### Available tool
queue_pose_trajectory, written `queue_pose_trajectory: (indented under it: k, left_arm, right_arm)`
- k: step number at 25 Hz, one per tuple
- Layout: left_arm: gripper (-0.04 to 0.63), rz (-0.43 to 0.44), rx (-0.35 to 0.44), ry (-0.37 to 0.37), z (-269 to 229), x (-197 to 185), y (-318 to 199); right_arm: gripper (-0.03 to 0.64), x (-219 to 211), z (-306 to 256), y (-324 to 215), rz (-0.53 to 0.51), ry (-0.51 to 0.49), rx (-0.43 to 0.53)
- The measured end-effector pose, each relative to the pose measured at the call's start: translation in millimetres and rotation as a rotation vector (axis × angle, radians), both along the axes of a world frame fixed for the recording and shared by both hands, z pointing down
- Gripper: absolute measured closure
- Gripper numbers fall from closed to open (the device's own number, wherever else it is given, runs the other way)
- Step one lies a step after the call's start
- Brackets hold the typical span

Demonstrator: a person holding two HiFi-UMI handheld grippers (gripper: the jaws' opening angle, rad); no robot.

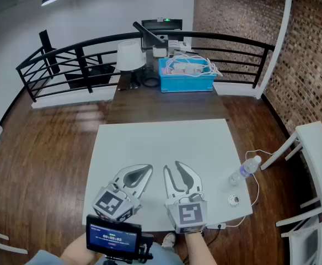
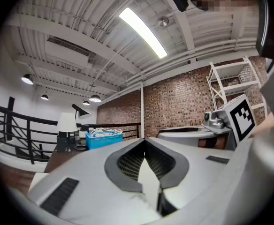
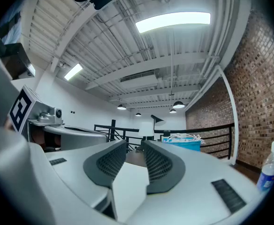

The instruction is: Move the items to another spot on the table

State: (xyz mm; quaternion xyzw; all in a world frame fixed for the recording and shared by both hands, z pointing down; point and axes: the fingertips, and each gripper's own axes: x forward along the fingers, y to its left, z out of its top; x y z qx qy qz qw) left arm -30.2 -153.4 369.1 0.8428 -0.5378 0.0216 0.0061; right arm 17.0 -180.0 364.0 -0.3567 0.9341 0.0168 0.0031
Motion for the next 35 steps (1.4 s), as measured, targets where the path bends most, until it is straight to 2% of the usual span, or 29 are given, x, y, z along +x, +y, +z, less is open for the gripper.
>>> queue_pose_trajectory:
  k: [6, 8, 12, 14, 19, 20, 32, 35]
  left_arm:
    - [0.592, 0.058, 0.002, 0.007, -1, 52, -19]
    - [0.591, 0.088, 0.003, 0.007, 1, 72, -27]
    - [0.590, 0.147, -0.002, 0.020, 5, 114, -41]
    - [0.590, 0.171, -0.001, 0.035, 6, 134, -47]
    - [0.591, 0.239, 0.008, 0.051, 10, 187, -60]
    - [0.590, 0.248, 0.007, 0.055, 11, 194, -62]
    - [0.590, 0.284, -0.047, 0.070, 31, 228, -89]
    - [0.589, 0.288, -0.071, 0.064, 41, 233, -95]
  right_arm:
    - [0.487, 48, 1, -17, 0.070, 0.004, 0.003]
    - [0.439, 70, 2, -25, 0.110, 0.007, 0.000]
    - [0.436, 113, 5, -40, 0.180, 0.015, -0.002]
    - [0.409, 132, 7, -45, 0.202, 0.017, 0.001]
    - [0.404, 174, 11, -56, 0.268, 0.014, 0.005]
    - [0.386, 182, 12, -58, 0.283, 0.014, 0.005]
    - [0.319, 263, 44, -94, 0.456, 0.026, -0.062]
    - [0.247, 276, 63, -105, 0.480, 0.033, -0.101]
